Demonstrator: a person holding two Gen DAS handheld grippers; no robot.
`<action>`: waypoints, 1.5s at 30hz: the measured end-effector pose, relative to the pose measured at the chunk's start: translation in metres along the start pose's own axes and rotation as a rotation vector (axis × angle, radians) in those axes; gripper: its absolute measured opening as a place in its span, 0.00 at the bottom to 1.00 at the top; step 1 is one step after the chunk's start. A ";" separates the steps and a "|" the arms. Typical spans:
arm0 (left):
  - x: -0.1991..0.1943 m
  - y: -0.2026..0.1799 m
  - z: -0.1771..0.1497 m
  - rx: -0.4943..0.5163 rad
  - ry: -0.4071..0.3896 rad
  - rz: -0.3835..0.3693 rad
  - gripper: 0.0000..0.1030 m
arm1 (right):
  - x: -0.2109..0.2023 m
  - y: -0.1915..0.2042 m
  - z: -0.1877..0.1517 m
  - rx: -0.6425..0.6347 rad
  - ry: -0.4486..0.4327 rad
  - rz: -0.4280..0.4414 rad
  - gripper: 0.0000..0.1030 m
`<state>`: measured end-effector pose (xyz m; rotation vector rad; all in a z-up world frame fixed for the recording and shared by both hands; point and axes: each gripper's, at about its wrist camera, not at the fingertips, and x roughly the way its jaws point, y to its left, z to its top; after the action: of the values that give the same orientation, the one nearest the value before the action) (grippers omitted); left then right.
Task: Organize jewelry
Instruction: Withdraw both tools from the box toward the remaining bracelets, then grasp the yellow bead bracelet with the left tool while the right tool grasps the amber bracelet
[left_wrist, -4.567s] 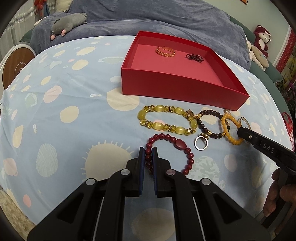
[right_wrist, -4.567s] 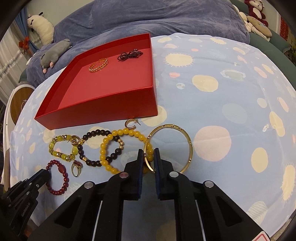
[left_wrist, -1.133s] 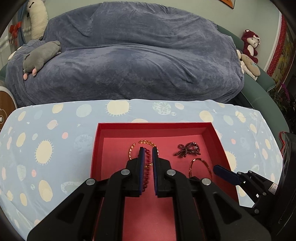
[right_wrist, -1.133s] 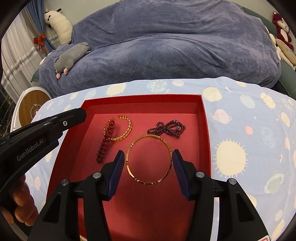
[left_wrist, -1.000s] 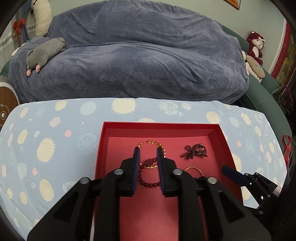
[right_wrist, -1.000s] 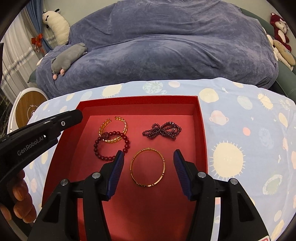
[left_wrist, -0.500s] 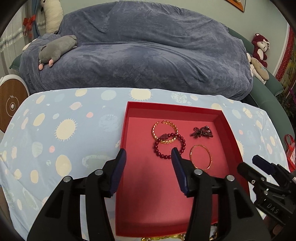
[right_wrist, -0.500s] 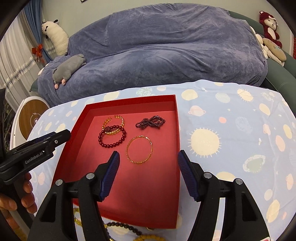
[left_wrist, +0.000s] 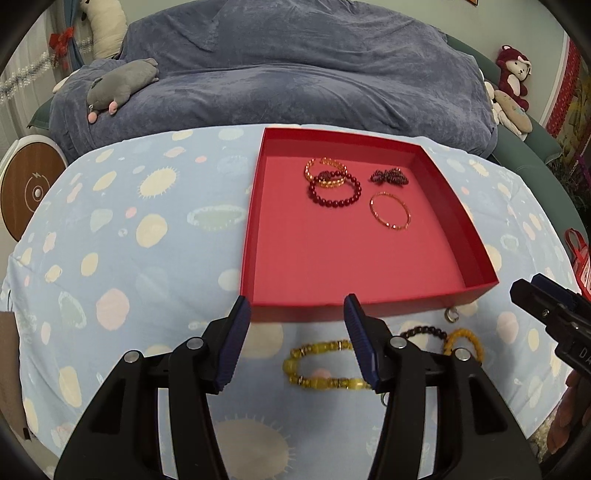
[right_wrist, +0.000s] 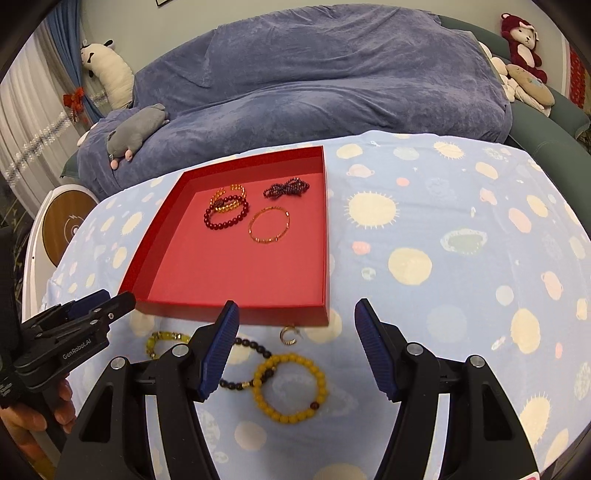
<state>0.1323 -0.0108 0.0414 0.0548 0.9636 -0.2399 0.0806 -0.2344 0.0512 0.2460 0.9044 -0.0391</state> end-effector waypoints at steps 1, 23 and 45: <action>0.001 0.000 -0.006 -0.005 0.008 -0.002 0.49 | -0.001 -0.001 -0.006 0.010 0.006 0.000 0.61; 0.039 -0.003 -0.048 -0.071 0.058 0.045 0.47 | 0.018 -0.011 -0.068 0.123 0.111 -0.011 0.61; 0.030 -0.008 -0.058 -0.071 0.060 -0.019 0.09 | 0.046 -0.007 -0.060 0.034 0.131 -0.102 0.19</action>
<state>0.1000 -0.0149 -0.0162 -0.0120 1.0317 -0.2224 0.0616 -0.2243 -0.0217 0.2358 1.0465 -0.1339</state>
